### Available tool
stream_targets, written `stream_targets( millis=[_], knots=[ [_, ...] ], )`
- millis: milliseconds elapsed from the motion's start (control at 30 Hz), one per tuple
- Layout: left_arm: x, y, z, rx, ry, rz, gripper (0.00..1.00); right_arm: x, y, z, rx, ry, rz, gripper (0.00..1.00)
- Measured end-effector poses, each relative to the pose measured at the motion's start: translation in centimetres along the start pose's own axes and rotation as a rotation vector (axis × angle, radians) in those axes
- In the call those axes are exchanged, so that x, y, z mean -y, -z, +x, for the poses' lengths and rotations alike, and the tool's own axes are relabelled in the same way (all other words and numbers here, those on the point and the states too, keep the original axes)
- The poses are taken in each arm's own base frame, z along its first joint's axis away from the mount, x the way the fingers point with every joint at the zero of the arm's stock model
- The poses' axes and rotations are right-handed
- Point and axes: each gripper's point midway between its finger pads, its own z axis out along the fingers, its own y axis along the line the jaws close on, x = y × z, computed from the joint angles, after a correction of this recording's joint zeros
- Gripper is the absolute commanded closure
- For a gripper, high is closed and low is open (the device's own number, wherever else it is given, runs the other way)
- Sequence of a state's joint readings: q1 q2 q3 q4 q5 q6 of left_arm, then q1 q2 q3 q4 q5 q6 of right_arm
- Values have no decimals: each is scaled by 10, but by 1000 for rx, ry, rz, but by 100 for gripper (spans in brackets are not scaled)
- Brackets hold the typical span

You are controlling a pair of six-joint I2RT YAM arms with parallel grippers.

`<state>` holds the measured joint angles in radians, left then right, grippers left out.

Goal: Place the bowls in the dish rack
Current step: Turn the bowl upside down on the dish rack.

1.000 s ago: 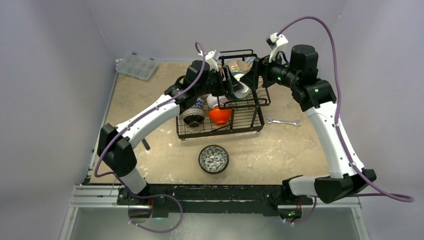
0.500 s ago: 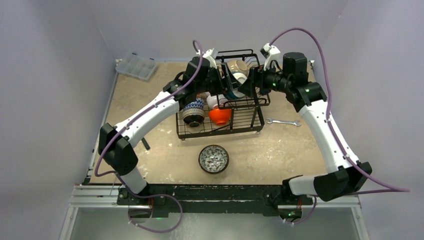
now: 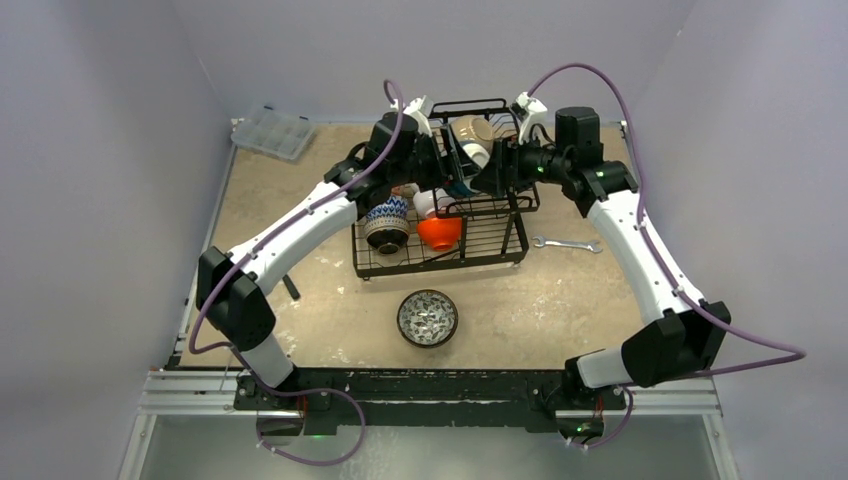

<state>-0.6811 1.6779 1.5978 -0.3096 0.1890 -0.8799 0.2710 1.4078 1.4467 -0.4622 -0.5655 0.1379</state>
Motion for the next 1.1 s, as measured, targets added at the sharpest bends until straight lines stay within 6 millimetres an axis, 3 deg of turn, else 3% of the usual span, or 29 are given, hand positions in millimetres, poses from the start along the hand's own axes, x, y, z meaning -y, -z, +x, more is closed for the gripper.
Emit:
stream_targets(
  millis=[100,200,367,700,900,1100],
  knots=[
    [1,2,0,0,4,1,14,-1,-2,1,-7,2,-15,26],
    [8,9,-6,17,4,17,10,-2,-4,5,-22,5,-23,24],
    [12,22,-11,30,3,16,15,-2,-7,4,-17,21,-28,22],
    [11,26,-5,-3,29,24,25,-4,-7,2,-12,39,-38,23],
    [13,34,-1,-12,58,50,26,-6,-5,1,-14,81,-53,23],
    [17,54,6,-16,67,72,22,-13,2,-2,0,119,-76,22]
  ],
)
